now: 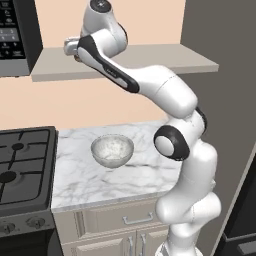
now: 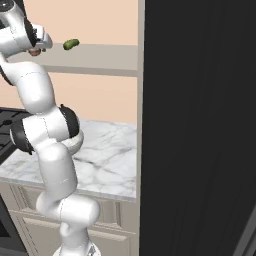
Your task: Pick the tangerine from the cabinet and place it in the bowl. Then pick the bowl and place it in the sink. Then turn on the sink facuet.
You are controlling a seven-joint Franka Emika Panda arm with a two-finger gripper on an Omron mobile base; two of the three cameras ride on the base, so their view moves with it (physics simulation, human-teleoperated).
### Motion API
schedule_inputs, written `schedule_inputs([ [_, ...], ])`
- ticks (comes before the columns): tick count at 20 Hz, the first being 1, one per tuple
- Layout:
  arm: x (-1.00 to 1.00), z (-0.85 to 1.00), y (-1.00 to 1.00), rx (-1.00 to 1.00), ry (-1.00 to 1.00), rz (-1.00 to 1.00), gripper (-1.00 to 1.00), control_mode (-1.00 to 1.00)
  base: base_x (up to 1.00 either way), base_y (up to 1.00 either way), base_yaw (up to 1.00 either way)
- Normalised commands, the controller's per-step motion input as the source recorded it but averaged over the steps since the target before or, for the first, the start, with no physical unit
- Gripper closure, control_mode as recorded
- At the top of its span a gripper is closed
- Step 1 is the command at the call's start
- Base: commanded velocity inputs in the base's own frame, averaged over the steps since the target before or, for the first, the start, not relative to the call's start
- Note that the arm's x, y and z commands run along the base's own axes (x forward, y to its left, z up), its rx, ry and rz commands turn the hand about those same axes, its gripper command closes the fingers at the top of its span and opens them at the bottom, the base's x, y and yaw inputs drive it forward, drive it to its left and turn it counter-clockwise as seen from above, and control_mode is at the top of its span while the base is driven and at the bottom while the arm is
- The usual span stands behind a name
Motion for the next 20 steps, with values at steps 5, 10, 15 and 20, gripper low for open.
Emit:
schedule_inputs([
  [5, 0.39, -0.07, 0.12, 0.0, 0.0, 0.0, -1.0, -1.0, 0.0, 0.0, 0.0],
  [10, 0.11, -0.01, 0.24, 0.0, 0.0, 0.0, -1.0, -1.0, 0.0, 0.0, 0.0],
  [15, 0.16, -0.13, 0.13, 0.01, 0.01, 0.0, -1.0, -1.0, 0.0, 0.0, 0.0],
  [20, 0.0, -0.09, 0.0, 0.03, 0.02, 0.0, 1.0, -1.0, 0.0, 0.0, 0.0],
])
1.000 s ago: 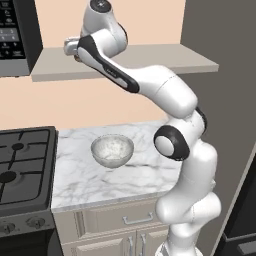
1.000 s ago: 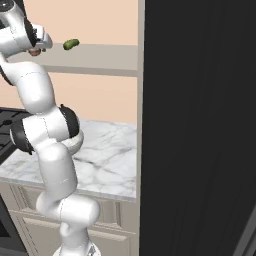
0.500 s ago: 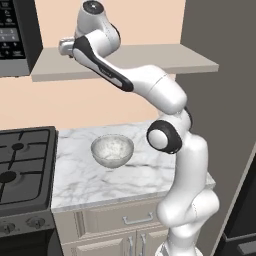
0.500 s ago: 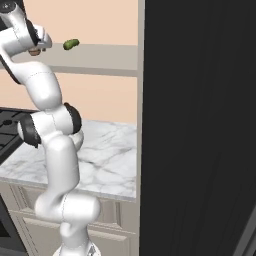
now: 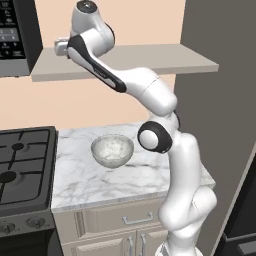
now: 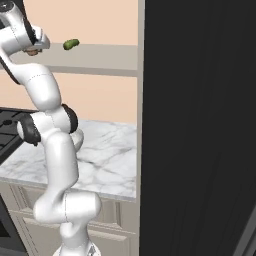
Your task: Pick the tangerine from the cabinet and place it in the bowl. Then pick the bowl and place it in the sink. Then turn on the sink facuet.
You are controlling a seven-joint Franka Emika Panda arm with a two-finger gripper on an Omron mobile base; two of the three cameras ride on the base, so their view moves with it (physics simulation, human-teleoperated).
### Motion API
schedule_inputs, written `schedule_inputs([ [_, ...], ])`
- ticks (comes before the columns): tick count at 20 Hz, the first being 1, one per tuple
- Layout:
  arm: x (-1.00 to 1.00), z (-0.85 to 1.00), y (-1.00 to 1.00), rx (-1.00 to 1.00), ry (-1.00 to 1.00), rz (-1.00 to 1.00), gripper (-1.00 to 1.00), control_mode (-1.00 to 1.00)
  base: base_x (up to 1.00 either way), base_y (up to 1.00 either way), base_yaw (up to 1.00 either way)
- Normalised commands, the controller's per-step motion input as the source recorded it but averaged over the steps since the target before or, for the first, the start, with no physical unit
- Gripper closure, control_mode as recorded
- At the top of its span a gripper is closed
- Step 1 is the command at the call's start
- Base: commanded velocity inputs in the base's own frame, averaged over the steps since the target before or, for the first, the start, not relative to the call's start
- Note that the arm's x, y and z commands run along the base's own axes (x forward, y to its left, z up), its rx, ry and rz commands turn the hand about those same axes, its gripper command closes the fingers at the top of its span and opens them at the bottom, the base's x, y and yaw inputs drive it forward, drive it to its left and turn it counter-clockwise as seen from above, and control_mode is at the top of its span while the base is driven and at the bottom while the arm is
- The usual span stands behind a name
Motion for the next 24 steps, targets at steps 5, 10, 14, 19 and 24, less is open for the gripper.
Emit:
schedule_inputs([
  [5, -0.41, -0.01, 0.0, 0.01, 0.0, 0.0, 1.0, -1.0, 0.0, 0.0, 0.0],
  [10, -0.99, -0.04, -0.1, 0.0, -0.04, 0.0, 1.0, -1.0, 0.0, 0.0, 0.0],
  [14, -1.0, -0.18, -0.25, 0.01, -0.02, 0.0, 1.0, -1.0, 0.0, 0.0, 0.0],
  [19, -1.0, -0.33, -0.36, 0.02, -0.02, 0.0, 1.0, -1.0, 0.0, 0.0, 0.0],
  [24, -1.0, -0.33, -0.4, 0.04, 0.0, 0.0, 1.0, -1.0, 0.0, 0.0, 0.0],
])
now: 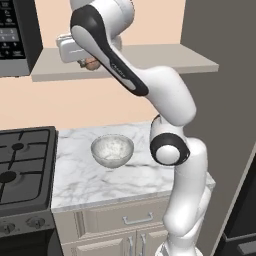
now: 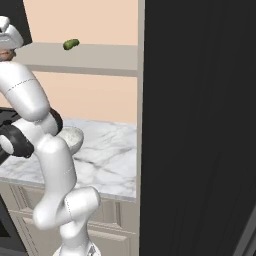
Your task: Pick the tangerine from the cabinet and place it in the bowl. Then pick the bowl and place it in the sink. Then turn on the sink facuet.
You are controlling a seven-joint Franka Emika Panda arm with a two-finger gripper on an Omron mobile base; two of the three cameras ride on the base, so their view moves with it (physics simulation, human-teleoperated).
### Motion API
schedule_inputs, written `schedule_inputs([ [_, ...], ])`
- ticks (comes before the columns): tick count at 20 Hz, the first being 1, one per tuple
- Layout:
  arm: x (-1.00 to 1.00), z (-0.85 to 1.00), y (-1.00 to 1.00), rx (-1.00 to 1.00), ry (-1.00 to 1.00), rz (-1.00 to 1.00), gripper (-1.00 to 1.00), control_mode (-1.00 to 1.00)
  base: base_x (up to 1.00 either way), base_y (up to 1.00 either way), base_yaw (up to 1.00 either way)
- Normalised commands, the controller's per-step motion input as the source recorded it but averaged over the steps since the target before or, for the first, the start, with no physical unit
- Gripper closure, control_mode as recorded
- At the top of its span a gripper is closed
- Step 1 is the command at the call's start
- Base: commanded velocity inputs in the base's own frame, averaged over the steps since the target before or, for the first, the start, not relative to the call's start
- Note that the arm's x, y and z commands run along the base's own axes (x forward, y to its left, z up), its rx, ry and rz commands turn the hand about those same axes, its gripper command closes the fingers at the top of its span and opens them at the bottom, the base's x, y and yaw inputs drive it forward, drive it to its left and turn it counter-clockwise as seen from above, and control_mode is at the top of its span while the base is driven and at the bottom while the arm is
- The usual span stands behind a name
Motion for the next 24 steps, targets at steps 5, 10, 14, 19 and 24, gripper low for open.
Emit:
schedule_inputs([
  [5, -1.0, -0.31, -0.4, 0.07, 0.0, 0.0, 1.0, -1.0, 0.0, 0.0, 0.0],
  [10, -1.0, -0.39, -0.35, 0.08, 0.0, 0.0, 1.0, -1.0, 0.0, 0.0, 0.0],
  [14, -1.0, -0.48, -0.36, 0.12, 0.0, 0.0, 1.0, -1.0, 0.0, 0.0, 0.0],
  [19, -1.0, -0.55, -0.36, 0.15, 0.0, 0.0, 1.0, -1.0, 0.0, 0.0, 0.0],
  [24, -1.0, -0.82, -0.32, 0.1, 0.0, -0.03, 1.0, -1.0, 0.0, 0.0, 0.0],
])
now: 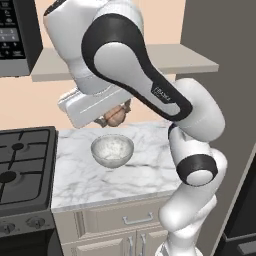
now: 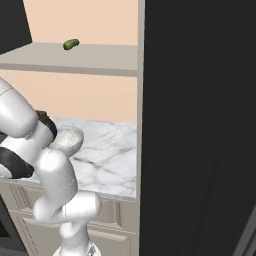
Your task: Pick the tangerine from the cabinet and place it in the bowl. Then pick the bowl and place it in the sink. Then turn on the sink facuet.
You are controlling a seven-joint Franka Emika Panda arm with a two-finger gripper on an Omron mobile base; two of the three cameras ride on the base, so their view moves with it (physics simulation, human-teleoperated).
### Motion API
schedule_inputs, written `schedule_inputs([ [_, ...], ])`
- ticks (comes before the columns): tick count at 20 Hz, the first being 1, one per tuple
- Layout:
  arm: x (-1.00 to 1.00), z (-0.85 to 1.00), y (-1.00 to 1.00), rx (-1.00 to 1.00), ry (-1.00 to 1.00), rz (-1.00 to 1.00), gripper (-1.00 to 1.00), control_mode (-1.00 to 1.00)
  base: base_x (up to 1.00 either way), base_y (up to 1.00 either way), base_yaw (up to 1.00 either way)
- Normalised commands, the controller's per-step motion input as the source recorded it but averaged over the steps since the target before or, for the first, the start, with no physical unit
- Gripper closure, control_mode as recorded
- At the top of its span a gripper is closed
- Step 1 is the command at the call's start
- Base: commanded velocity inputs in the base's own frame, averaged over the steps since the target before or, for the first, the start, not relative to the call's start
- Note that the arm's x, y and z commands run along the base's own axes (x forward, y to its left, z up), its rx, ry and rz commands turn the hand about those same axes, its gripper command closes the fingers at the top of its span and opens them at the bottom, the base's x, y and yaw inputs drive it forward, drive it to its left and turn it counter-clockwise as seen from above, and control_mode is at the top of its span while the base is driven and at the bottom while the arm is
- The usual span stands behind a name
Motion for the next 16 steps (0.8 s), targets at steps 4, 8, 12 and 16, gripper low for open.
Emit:
schedule_inputs([
  [4, -1.0, -0.94, -0.32, 0.1, 0.0, -0.02, 1.0, -1.0, 0.0, 0.0, 0.0],
  [8, -0.62, -1.0, -0.36, 0.12, 0.01, -0.04, 1.0, -1.0, 0.0, 0.0, 0.0],
  [12, 0.49, -0.96, -0.61, 0.13, 0.0, -0.08, 1.0, -1.0, 0.0, 0.0, 0.0],
  [16, 1.0, -0.64, -0.65, 0.18, 0.0, -0.06, 1.0, -1.0, 0.0, 0.0, 0.0],
])
